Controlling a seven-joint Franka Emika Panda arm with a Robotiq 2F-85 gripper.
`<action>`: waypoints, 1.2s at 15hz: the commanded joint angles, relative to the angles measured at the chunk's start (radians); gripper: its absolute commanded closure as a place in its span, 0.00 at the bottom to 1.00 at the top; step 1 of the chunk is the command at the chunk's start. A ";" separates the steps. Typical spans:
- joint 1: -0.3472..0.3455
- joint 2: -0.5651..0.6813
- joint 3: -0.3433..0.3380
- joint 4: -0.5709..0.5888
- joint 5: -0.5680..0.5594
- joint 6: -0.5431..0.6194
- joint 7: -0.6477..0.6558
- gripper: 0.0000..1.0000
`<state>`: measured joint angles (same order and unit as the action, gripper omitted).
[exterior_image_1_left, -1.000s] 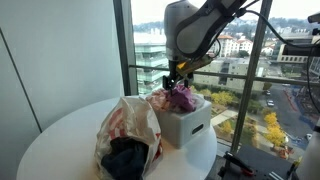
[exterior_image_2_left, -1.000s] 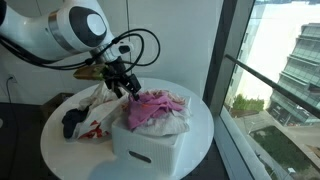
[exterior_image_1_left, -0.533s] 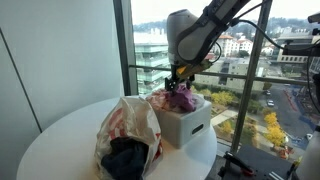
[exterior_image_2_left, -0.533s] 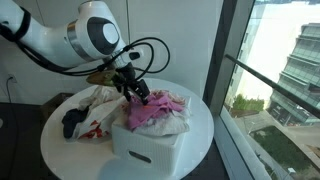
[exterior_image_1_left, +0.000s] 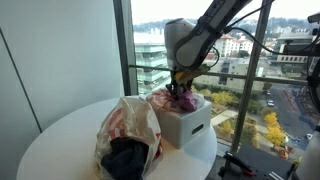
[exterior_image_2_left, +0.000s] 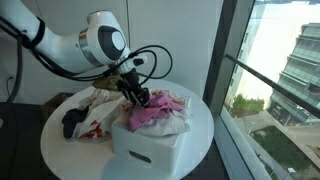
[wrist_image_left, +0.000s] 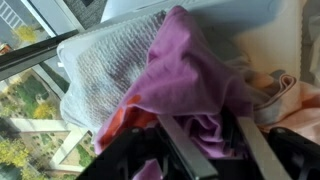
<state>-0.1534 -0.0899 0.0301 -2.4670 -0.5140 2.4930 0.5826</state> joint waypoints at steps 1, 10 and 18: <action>0.012 0.016 -0.029 0.012 0.016 0.004 0.019 0.80; 0.013 -0.161 -0.022 -0.035 0.014 -0.037 0.093 0.95; 0.042 -0.540 0.122 -0.085 0.039 -0.078 0.063 0.95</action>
<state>-0.1397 -0.4679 0.0913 -2.5102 -0.4928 2.4297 0.6711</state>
